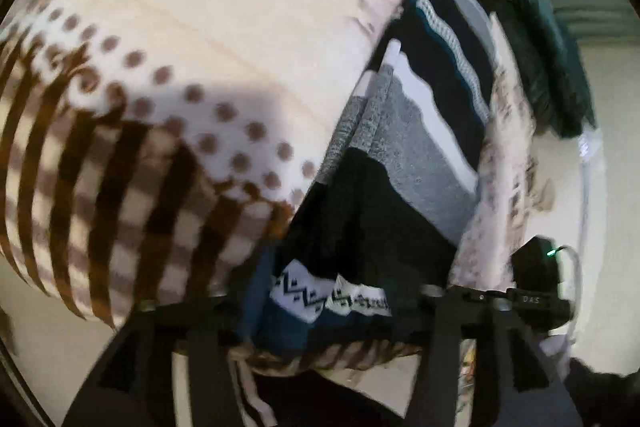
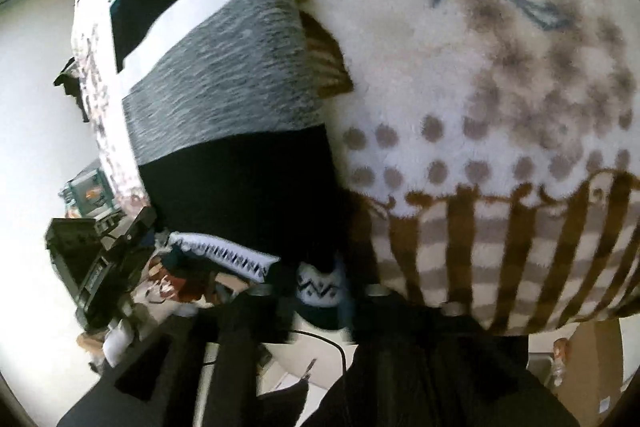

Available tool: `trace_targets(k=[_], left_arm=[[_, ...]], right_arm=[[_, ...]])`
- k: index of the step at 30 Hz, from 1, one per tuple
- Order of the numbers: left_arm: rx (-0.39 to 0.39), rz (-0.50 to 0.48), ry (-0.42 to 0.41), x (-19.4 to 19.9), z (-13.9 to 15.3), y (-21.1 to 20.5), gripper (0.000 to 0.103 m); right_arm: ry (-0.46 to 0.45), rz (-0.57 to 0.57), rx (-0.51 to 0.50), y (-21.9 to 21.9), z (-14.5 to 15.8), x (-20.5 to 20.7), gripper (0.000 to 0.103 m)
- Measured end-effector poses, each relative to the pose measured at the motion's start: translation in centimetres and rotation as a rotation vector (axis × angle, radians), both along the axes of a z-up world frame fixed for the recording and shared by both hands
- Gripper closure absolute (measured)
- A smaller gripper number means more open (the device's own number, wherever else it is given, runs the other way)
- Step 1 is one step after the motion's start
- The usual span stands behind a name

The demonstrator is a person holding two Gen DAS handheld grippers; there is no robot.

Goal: Fold small clothes

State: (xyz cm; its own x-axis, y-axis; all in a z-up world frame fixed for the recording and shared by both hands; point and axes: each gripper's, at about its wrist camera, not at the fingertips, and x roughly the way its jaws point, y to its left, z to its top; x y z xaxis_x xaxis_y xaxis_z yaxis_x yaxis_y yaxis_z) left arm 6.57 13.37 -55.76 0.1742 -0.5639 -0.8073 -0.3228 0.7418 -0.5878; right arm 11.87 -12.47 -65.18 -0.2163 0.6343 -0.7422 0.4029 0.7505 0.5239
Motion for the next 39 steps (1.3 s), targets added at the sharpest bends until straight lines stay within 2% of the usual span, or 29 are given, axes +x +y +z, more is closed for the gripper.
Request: trace_targets(k=[1,3,6,8,9,10,11,12,13,14,18,20,22,23,25,27,28,29,31,36,39], left_arm=[[-0.016,0.022,0.003,-0.3,-0.2,0.4,0.048],[-0.031,0.041,0.028,-0.7,-0.9,0.7,0.048],[-0.023,-0.012,0.059,-1.3,-1.6,-0.5,0.048],[-0.006,-0.045,0.047,-1.9,-1.4,-1.3,0.05],[0.02,-0.056,0.034,-2.4,-1.2,-1.6,0.055],[0.04,-0.051,0.036,-2.8,-1.2,-1.6,0.082],[0.027,-0.031,0.043,-3.1,-1.3,-1.3,0.091],[0.025,-0.003,0.039,-3.5,-1.3,-0.8,0.091],[0.003,0.034,0.035,-3.9,-1.3,-0.1,0.091],[-0.017,0.065,0.036,-4.1,-1.3,0.4,0.091],[-0.075,0.117,0.052,-4.6,-1.8,0.9,0.091],[-0.077,0.144,0.089,-5.2,-2.9,1.4,0.09],[-0.101,0.159,0.114,-5.8,-3.7,1.8,0.083],[-0.093,0.163,0.122,-6.0,-3.7,1.9,0.073],[-0.083,0.164,0.109,-6.2,-2.7,2.3,0.065],[-0.082,0.156,0.082,-6.5,-1.6,2.5,0.065],[-0.053,0.141,0.069,-6.6,-0.9,2.5,0.065],[-0.037,0.131,0.059,-6.8,-0.5,2.6,0.065],[-0.017,0.118,0.052,-6.7,-0.1,2.4,0.064],[0.085,0.039,-0.038,-4.5,2.1,0.2,0.062],[0.11,-0.006,-0.061,-3.8,2.7,-0.8,0.062]], right_arm=[[-0.004,-0.021,0.014,-0.5,0.1,-0.2,0.046],[0.01,-0.048,0.034,-1.3,-0.5,0.0,0.046],[0.063,-0.092,0.077,-2.9,-1.8,-0.6,0.046],[0.08,-0.088,0.097,-3.0,-2.0,-1.1,0.046],[0.076,-0.07,0.101,-2.8,-1.9,-1.3,0.046],[0.073,-0.051,0.104,-2.3,-1.9,-1.4,0.046],[0.071,-0.027,0.11,-1.9,-1.8,-1.6,0.046],[0.067,0.004,0.105,-1.1,-1.9,-1.7,0.05],[0.047,0.025,0.082,-0.3,-1.7,-1.7,0.083],[0.032,0.045,0.065,0.1,-1.5,-1.9,0.089],[-0.009,0.024,0.05,0.3,-0.3,-2.3,0.09],[-0.01,0.029,0.032,-0.1,0.0,-2.4,0.091],[0.006,0.046,0.006,-0.1,-0.3,-2.4,0.091],[0.01,0.074,-0.014,0.2,-0.6,-2.2,0.091],[0.023,0.104,-0.016,0.9,-0.6,-1.7,0.089],[0.032,0.113,-0.011,1.8,-0.3,-0.8,0.08],[0.036,0.108,0.021,1.8,-0.3,-0.6,0.072],[0.035,0.097,0.055,1.7,-0.2,-0.4,0.059],[0.019,0.084,0.058,1.2,0.1,-0.1,0.048],[0.013,0.04,0.06,-0.8,-0.3,0.3,0.048],[0.013,0.048,0.043,-1.2,-1.1,0.3,0.048]])
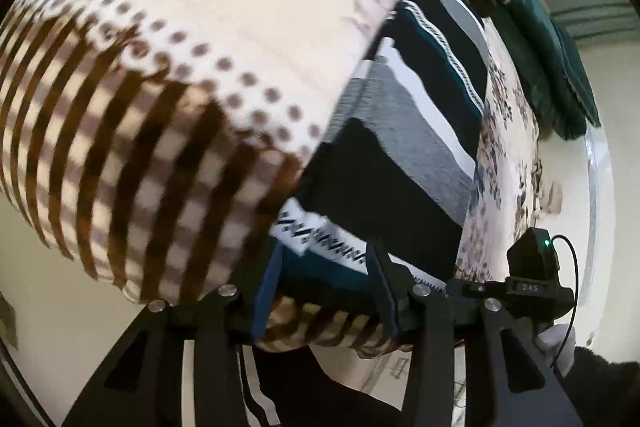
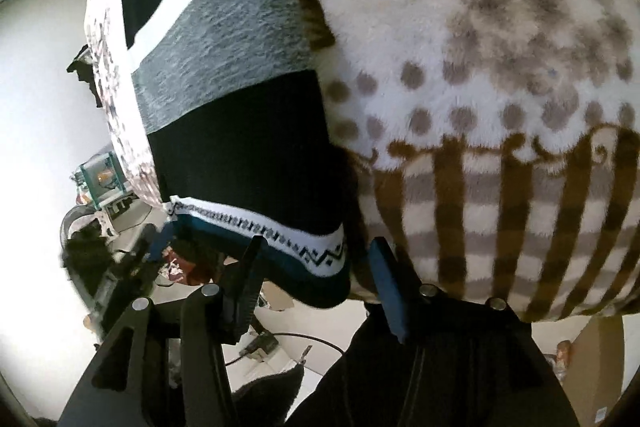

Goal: Fold small clothes

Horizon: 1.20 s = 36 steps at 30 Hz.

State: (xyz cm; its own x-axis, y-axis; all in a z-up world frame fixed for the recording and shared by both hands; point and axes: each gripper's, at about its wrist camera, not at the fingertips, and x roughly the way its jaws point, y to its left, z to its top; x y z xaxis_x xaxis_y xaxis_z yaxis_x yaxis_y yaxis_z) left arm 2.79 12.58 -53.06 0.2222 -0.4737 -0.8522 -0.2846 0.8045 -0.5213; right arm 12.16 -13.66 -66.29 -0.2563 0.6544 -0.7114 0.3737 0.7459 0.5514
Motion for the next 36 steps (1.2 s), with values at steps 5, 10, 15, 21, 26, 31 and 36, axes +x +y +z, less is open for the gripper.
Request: trace_targets(k=[5,10,15,21,26,31,36], left_arm=[[-0.058,0.094,-0.013,-0.7,0.8,1.0,0.051],[-0.083,0.213,-0.053,-0.6,0.9,3.4,0.019],[0.061,-0.036,0.013,2.5,-1.2,-0.7,0.021],[0.083,-0.169,0.046,3.4,-3.1,-4.0,0.092],[-0.235,0.086,0.015,0.9,-2.7,0.1,0.095],[-0.19,0.168,0.115,-1.2,-5.4,3.9,0.087],[-0.14,0.105,0.079,0.0,-3.9,4.2,0.036]], right_arm=[[0.005,0.014,-0.016,1.0,-0.6,0.2,0.048],[0.009,0.032,-0.016,1.3,-0.8,0.1,0.048],[0.023,0.012,-0.009,1.4,-1.0,0.2,0.048],[0.016,0.039,-0.012,1.7,-1.2,0.5,0.048],[0.02,0.026,-0.012,1.7,-1.3,0.4,0.048],[0.026,0.019,-0.006,1.6,-1.5,0.4,0.048],[0.013,0.002,0.009,1.2,-0.9,0.5,0.048]])
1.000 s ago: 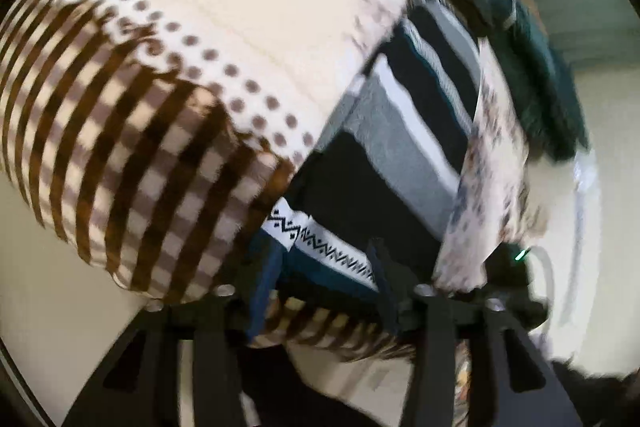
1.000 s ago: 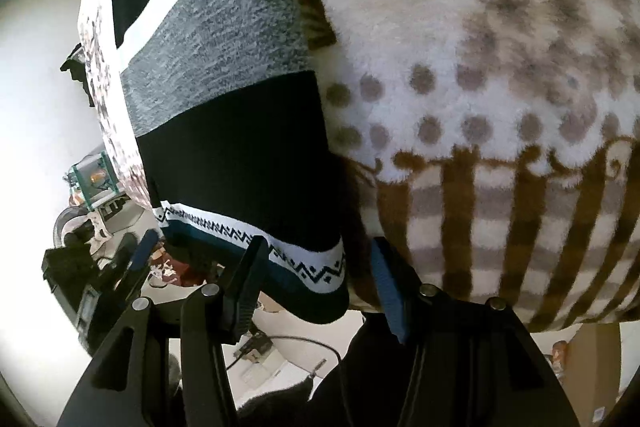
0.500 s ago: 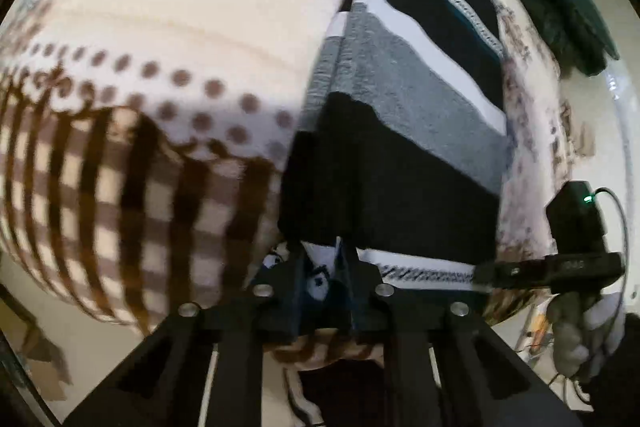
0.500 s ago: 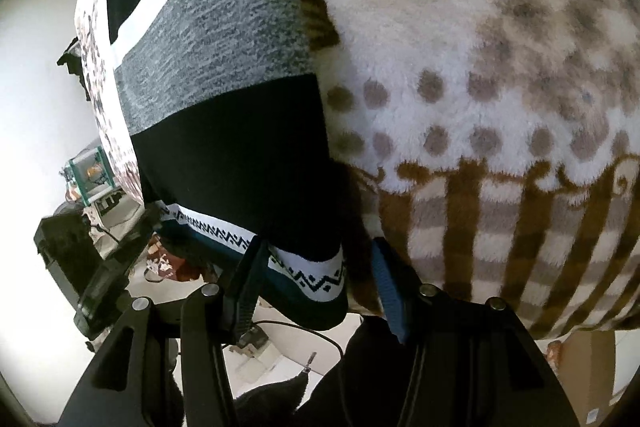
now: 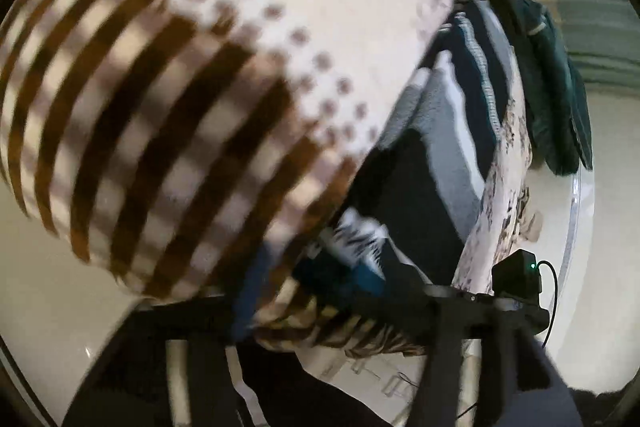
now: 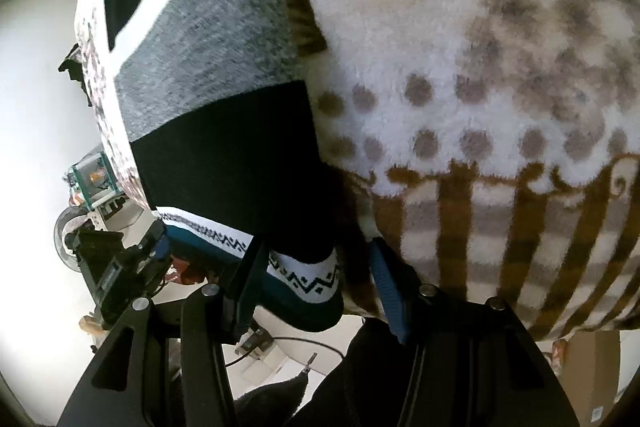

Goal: Fold small clothes

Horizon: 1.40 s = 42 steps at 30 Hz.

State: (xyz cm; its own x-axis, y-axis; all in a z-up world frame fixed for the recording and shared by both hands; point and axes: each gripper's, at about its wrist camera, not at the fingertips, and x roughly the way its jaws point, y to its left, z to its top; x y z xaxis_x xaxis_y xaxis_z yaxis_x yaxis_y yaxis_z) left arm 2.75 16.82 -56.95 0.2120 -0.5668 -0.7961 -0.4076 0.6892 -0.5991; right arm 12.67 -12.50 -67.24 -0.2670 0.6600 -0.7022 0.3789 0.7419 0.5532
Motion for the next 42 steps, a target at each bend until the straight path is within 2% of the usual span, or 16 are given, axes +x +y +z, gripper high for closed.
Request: trace_targets(k=[7,12,13,14,15,16,20,23,24,26,27,30,31,32,35,42], left_arm=[[-0.002,-0.185,-0.035,5.6,-2.8,-3.8,0.032],[0.02,-0.252,-0.077,5.6,-3.1,-4.8,0.032],[0.027,-0.261,-0.081,5.5,-2.9,-4.8,0.042],[0.038,-0.275,-0.08,5.6,-2.9,-5.2,0.075],[0.021,-0.282,-0.074,5.2,-3.0,-5.2,0.09],[0.006,-0.283,-0.064,4.7,-3.1,-5.4,0.092],[0.005,-0.319,-0.045,3.4,-2.8,-6.2,0.094],[-0.098,-0.252,0.004,3.6,-3.3,-5.0,0.09],[-0.117,-0.242,0.019,3.9,-3.5,-4.8,0.087],[-0.169,-0.245,0.028,4.2,-3.9,-5.0,0.067],[-0.181,-0.251,0.025,4.4,-4.1,-5.2,0.066],[-0.149,-0.284,0.01,4.6,-3.7,-6.1,0.069],[-0.139,-0.29,0.001,4.6,-3.4,-6.3,0.075],[-0.129,-0.296,0.001,4.6,-3.2,-6.6,0.091],[-0.095,-0.294,-0.011,4.7,-1.9,-6.9,0.092],[-0.158,-0.252,-0.108,7.9,5.6,-7.4,0.093]], right_arm=[[0.004,-0.079,0.109,-0.7,-1.5,0.2,0.048],[0.005,-0.117,0.169,0.1,-3.0,-0.1,0.049],[0.003,-0.125,0.177,0.3,-3.1,-0.2,0.065],[0.001,-0.124,0.168,0.5,-3.2,-0.3,0.081],[-0.003,-0.133,0.171,0.6,-3.2,-0.4,0.084],[-0.003,-0.146,0.168,0.7,-3.2,-0.6,0.089],[0.009,-0.149,0.105,0.3,-2.8,-1.9,0.095],[0.027,-0.187,0.147,-0.2,-2.6,-2.1,0.092],[0.024,-0.182,0.138,-0.3,-2.5,-1.8,0.091],[0.041,-0.153,0.137,-0.2,-2.7,-1.6,0.078],[0.049,-0.142,0.142,-0.1,-2.8,-1.5,0.074],[0.079,-0.144,0.147,0.0,-3.3,-1.5,0.074],[0.079,-0.154,0.153,0.1,-3.2,-1.5,0.074],[0.069,-0.163,0.155,-0.1,-2.9,-1.6,0.081],[0.042,-0.187,0.171,-0.4,-1.9,-1.9,0.092],[-0.032,-0.255,0.26,-1.4,4.1,-0.6,0.093]])
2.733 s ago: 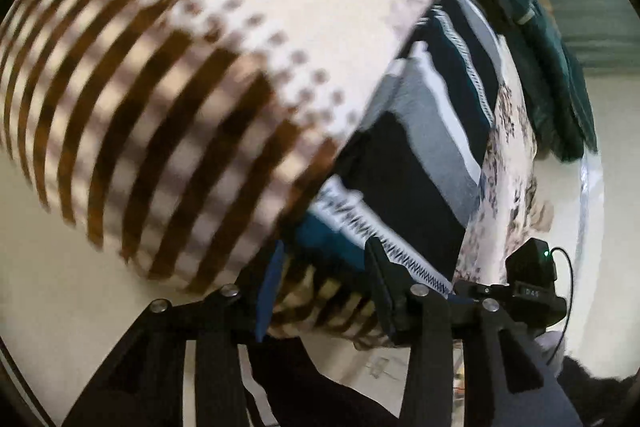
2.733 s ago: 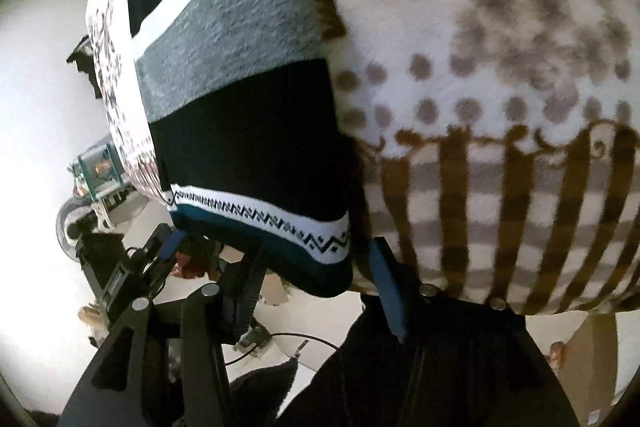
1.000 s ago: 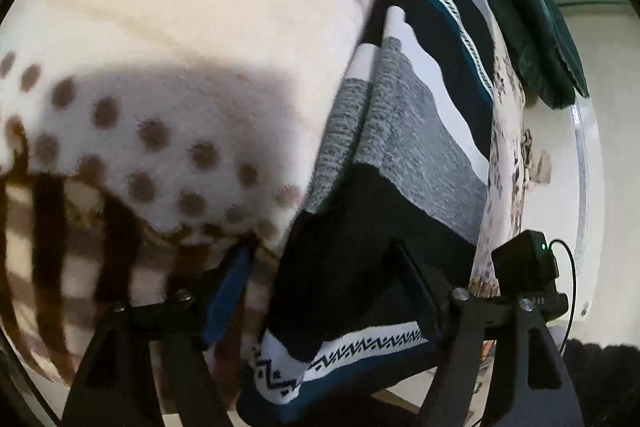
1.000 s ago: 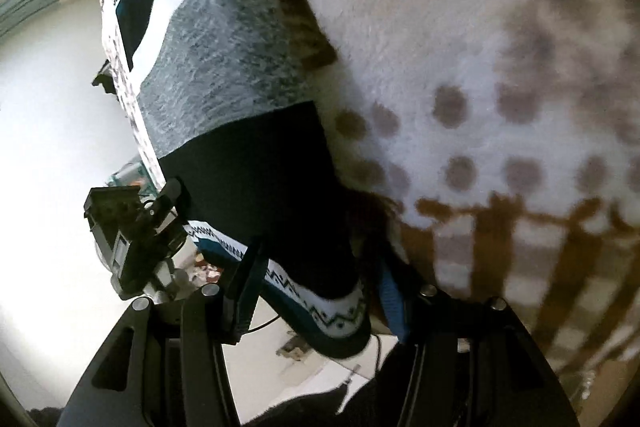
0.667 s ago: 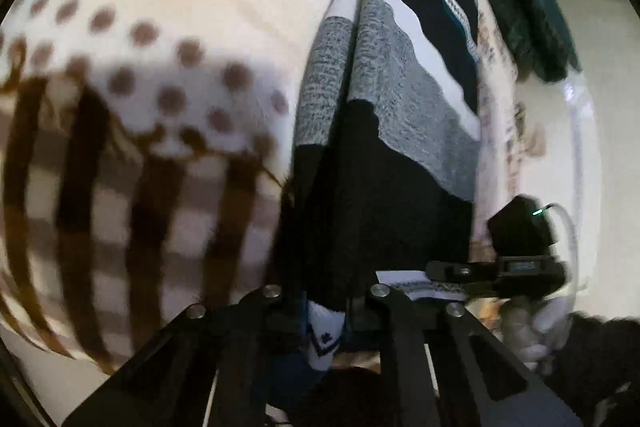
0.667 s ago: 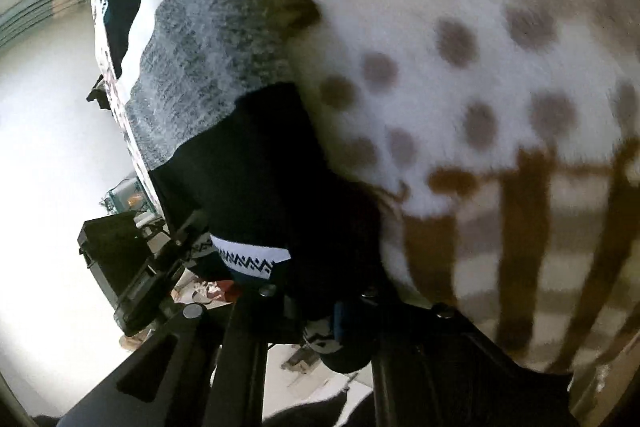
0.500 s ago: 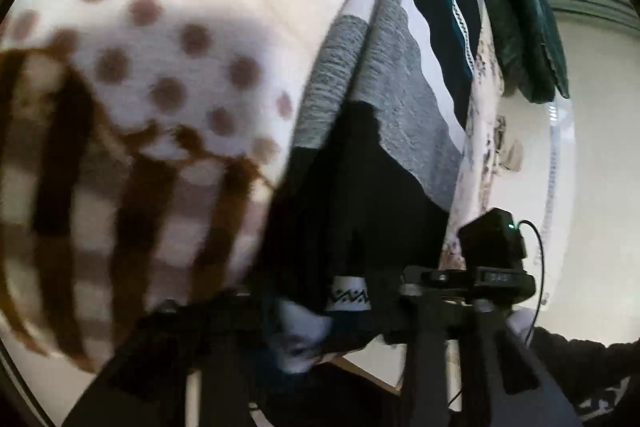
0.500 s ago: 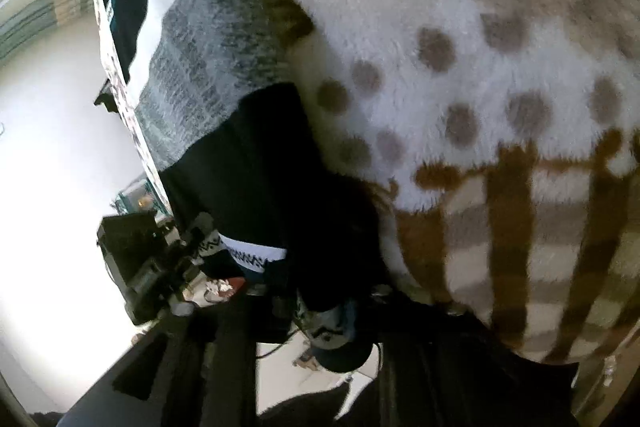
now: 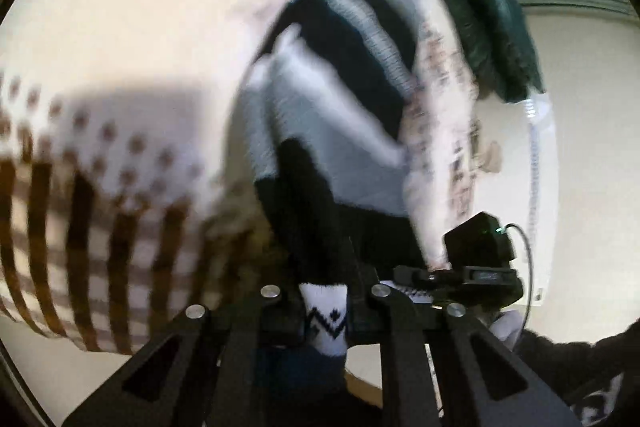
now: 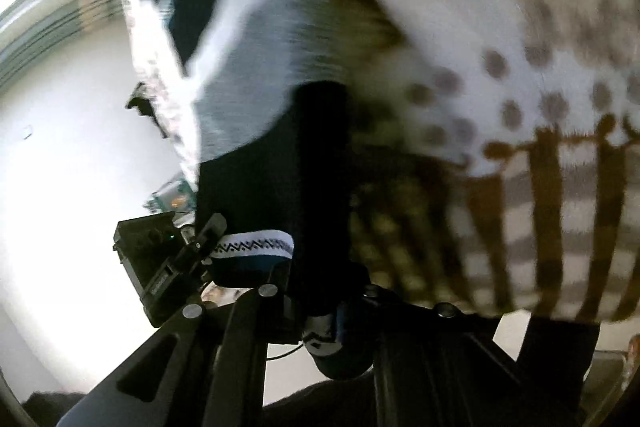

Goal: Fold small clothes

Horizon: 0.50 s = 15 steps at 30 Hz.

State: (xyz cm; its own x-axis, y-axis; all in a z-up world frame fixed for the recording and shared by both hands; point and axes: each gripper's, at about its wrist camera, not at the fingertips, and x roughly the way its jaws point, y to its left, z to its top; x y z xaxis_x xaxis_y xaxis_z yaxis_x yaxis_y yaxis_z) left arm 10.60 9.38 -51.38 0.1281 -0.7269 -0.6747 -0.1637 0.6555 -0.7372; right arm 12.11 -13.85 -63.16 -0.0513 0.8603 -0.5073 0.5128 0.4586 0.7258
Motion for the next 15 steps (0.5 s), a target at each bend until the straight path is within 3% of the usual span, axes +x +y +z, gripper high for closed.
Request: trace_targets(k=[4,9,15], left_arm=[[-0.062,0.02,-0.083,4.9,4.1,-1.2,0.093],[-0.111,0.051,-0.207,15.1,6.8,-2.2,0.093],[-0.109,0.09,-0.288,29.1,4.9,-2.7,0.093]], right_arm=[[-0.077,-0.065,0.03,-0.6,4.6,3.9,0.093],[-0.181,-0.172,0.051,-2.4,9.2,12.8,0.093],[-0.277,-0.254,-0.018,-4.6,10.4,27.2,0.093]])
